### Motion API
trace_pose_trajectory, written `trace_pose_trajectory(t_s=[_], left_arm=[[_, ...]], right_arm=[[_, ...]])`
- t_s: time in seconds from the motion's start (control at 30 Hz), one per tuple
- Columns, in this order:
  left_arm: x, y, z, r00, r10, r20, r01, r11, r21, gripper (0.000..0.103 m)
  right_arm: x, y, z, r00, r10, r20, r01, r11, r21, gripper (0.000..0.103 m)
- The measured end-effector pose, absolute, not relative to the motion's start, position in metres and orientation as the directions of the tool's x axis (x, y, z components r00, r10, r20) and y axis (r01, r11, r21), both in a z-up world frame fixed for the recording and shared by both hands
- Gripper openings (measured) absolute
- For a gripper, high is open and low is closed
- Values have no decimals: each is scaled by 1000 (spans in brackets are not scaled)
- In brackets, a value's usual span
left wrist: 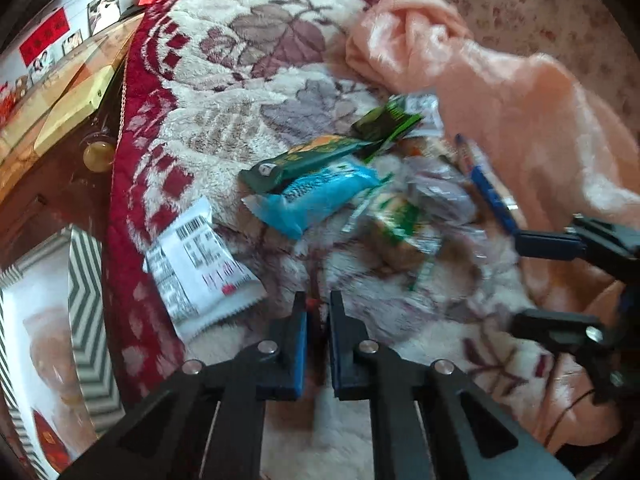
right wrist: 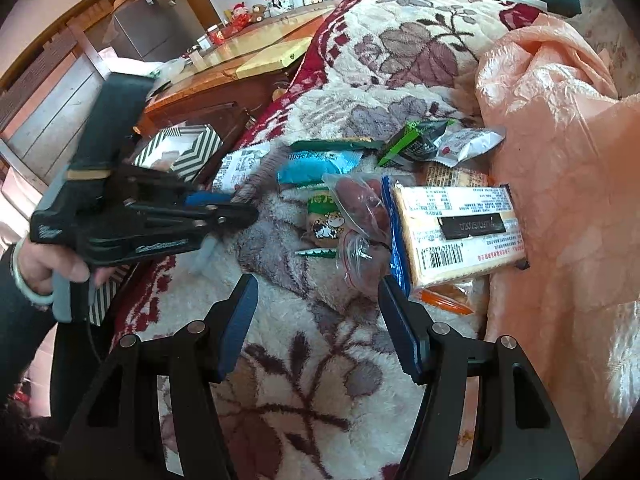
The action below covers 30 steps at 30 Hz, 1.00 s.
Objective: Organize snacks
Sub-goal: 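Grasp the Nescafe coffee stick with left gripper while right gripper grasps white barcode packet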
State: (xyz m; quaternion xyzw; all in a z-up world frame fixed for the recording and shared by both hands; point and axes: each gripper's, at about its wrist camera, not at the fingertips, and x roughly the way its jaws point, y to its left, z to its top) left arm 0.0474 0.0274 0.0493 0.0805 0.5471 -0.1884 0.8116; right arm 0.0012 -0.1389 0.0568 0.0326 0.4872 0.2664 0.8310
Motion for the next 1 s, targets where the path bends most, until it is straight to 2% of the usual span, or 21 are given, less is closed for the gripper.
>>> trace_pose_trajectory(t_s=[0.13, 0.33, 0.53, 0.63, 0.87, 1.0], left_arm=[[30, 28, 56, 334, -249, -909, 375, 920, -115, 10], [3, 46, 66, 368, -259, -893, 265, 950, -166, 10], [-27, 82, 64, 415, -155, -897, 97, 987, -125, 10], [-40, 92, 66, 443, -78, -893, 47, 997, -64, 10], [-54, 98, 75, 490, -59, -870, 0, 998, -68, 10], [-59, 101, 75, 497, -76, -864, -11, 995, -94, 10]], right_arm=[[0, -137, 59, 387, 476, -790, -413, 855, 313, 63], [-1, -129, 66, 381, 488, -785, -433, 845, 315, 63], [10, -99, 66, 360, 496, -790, -456, 833, 314, 63], [19, -79, 63, 344, 502, -794, -468, 824, 318, 63], [52, -27, 54, 312, 507, -803, -453, 823, 343, 63], [68, 4, 49, 321, 459, -828, -442, 846, 298, 63]])
